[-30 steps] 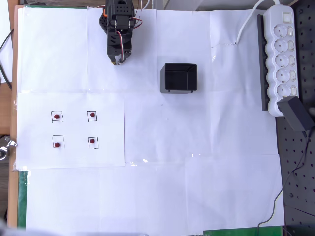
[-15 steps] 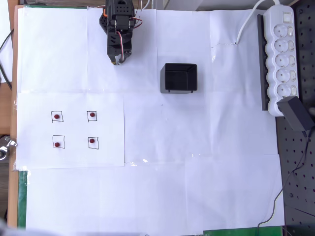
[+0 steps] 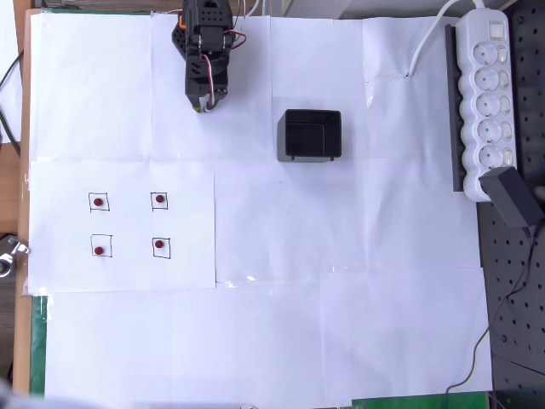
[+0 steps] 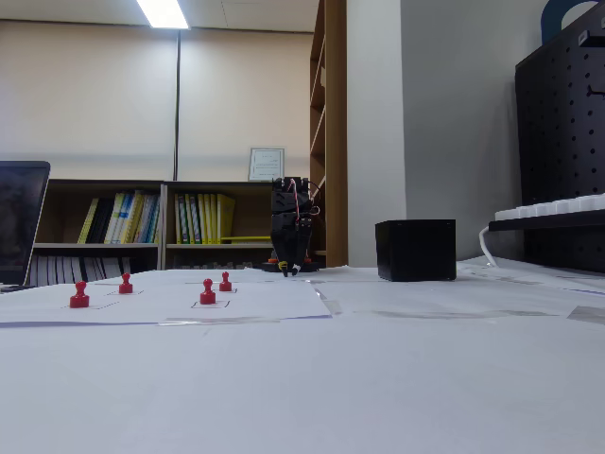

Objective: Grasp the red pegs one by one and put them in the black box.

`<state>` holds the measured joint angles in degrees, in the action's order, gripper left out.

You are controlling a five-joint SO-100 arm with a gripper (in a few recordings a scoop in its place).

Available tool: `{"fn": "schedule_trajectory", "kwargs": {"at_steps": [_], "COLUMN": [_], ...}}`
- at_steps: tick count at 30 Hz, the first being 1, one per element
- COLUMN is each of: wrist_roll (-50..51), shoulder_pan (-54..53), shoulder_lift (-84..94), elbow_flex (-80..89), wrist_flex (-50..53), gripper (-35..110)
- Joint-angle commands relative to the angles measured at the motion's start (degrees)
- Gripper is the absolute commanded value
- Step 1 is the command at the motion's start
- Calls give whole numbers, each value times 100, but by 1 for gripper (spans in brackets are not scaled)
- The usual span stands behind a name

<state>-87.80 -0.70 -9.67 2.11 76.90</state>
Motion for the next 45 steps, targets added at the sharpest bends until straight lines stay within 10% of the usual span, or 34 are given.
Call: {"fn": "schedule_trajectory", "kwargs": {"at_steps": [1,10,28,45], "wrist_roll": [-105,501,70,-483], "shoulder_pan": [-70,-9,-1459,-1389], "shoulder_lift": [-53,483,6469,9703], "elbow_flex": [-62,-62,237,2259], "wrist_flex": [35,-422,-9141,-10688], "gripper": [0,0,9,12]}}
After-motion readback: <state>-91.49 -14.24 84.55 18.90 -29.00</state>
